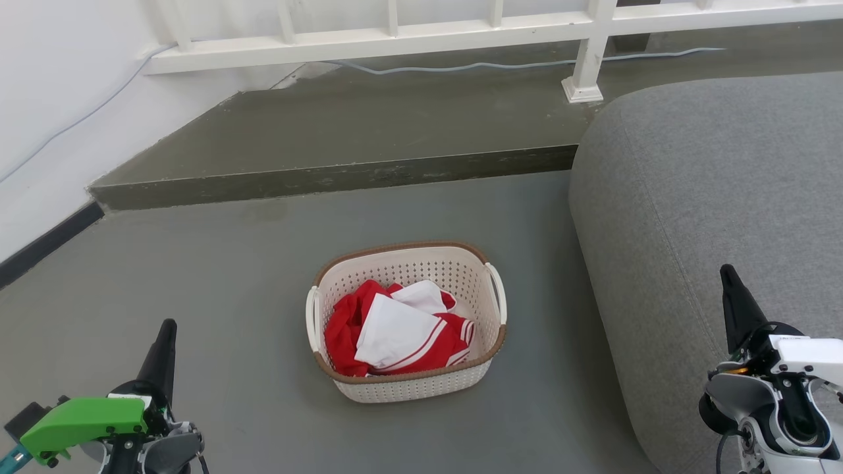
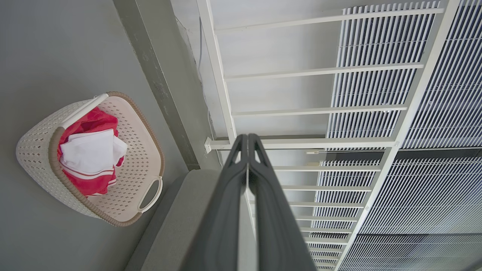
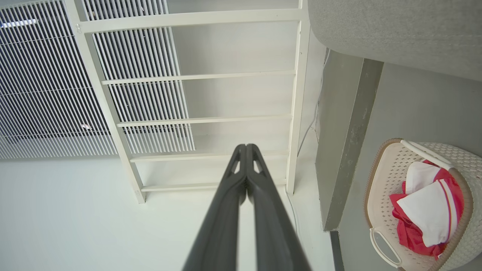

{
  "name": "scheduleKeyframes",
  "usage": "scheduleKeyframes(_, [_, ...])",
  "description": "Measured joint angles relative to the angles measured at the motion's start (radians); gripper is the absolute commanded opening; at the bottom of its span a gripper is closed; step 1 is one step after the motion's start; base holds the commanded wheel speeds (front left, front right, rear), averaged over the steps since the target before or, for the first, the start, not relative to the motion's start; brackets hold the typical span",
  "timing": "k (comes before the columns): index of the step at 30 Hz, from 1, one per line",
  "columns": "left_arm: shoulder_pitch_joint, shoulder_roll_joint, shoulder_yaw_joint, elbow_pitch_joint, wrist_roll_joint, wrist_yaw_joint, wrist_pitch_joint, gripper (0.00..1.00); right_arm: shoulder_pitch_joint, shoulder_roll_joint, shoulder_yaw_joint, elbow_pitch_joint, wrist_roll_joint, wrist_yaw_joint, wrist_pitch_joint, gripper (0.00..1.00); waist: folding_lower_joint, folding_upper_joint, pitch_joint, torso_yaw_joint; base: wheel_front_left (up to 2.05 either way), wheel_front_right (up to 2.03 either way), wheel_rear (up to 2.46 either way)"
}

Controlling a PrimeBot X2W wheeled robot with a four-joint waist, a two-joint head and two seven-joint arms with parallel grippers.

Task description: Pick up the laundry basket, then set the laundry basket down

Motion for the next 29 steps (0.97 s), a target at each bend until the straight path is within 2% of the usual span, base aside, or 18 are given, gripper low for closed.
scheduleKeyframes(29, [0.0,0.0,-0.001,-0.002,0.0,0.0,0.0,0.0,0.0,0.0,-0.001,-0.001,0.0,0.0,0.0,0.0,0.0,0.0,0.0,0.0,0.0,0.0,0.0])
